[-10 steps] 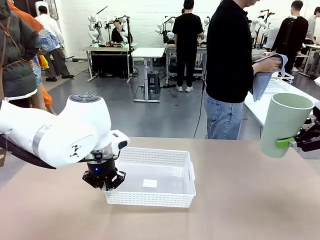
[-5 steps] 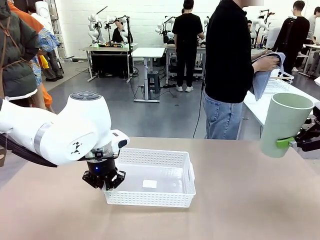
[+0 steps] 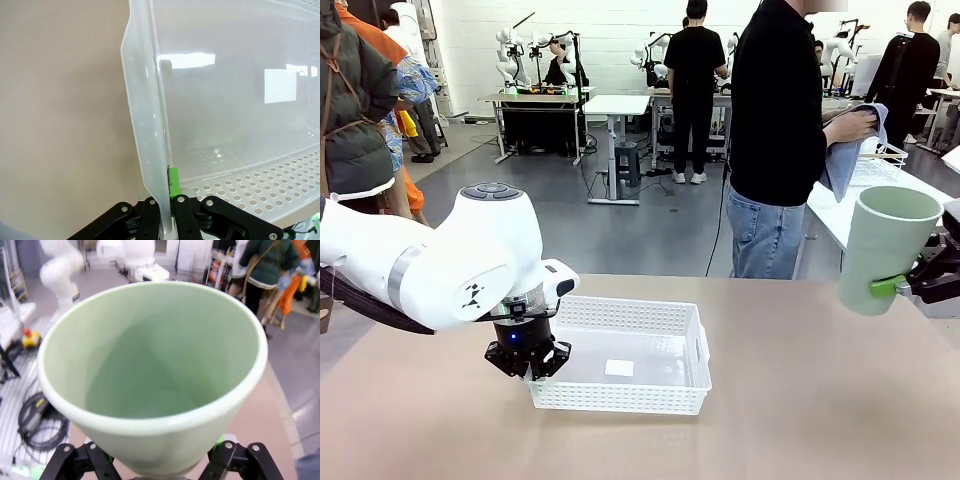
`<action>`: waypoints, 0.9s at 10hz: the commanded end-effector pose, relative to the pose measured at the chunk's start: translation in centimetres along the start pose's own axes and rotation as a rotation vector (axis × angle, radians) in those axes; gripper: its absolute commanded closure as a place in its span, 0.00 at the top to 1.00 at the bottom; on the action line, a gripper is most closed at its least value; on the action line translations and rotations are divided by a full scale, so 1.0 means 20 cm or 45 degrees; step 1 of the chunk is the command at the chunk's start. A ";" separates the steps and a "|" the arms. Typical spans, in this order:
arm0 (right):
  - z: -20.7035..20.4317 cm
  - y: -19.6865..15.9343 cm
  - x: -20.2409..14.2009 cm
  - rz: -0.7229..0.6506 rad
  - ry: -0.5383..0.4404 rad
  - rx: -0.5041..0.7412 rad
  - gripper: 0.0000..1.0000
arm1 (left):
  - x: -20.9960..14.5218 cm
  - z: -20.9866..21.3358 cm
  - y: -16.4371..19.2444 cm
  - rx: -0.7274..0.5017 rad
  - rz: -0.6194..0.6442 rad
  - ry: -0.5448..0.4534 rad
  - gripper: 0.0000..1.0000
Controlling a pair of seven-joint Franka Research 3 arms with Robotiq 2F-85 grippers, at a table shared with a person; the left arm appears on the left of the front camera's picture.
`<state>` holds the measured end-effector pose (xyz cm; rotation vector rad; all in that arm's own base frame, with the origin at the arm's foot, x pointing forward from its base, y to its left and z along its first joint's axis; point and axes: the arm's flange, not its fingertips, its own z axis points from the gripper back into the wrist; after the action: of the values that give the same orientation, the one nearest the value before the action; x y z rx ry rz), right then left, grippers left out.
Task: Clean and organize the cups into the basket.
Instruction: Pick up the Organizing basket and move it to the center of the table, then pick up the Reusable plastic cup from the right side of the table and place it inside the Organizing basket.
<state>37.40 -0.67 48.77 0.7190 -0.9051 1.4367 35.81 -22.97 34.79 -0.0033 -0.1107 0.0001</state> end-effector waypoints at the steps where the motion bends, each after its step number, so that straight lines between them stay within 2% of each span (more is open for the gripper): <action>1: -0.10 -0.05 0.37 0.080 0.269 0.016 0.81 | -0.01 0.00 0.00 0.008 -0.013 -0.017 0.00; 3: -0.33 -0.18 0.67 0.092 0.462 0.088 0.81 | -0.01 0.00 0.00 0.008 -0.013 -0.017 0.00; 4: -0.52 -0.25 0.78 0.084 0.592 0.143 0.81 | -0.01 0.00 0.00 0.008 -0.013 -0.017 0.00; 6: -0.88 -0.35 0.87 0.048 0.834 0.264 0.81 | -0.01 0.00 0.00 0.008 -0.013 -0.017 0.00; 7: -1.05 -0.38 0.87 0.040 0.901 0.324 0.81 | -0.01 0.00 0.00 0.008 -0.013 -0.017 0.00; 9: -1.33 -0.45 0.85 0.025 0.934 0.423 0.81 | -0.01 0.00 0.00 0.008 -0.013 -0.017 0.00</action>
<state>45.51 29.43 49.67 0.3356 -0.1544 1.7073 35.76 -23.01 34.84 -0.0037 -0.1120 -0.0015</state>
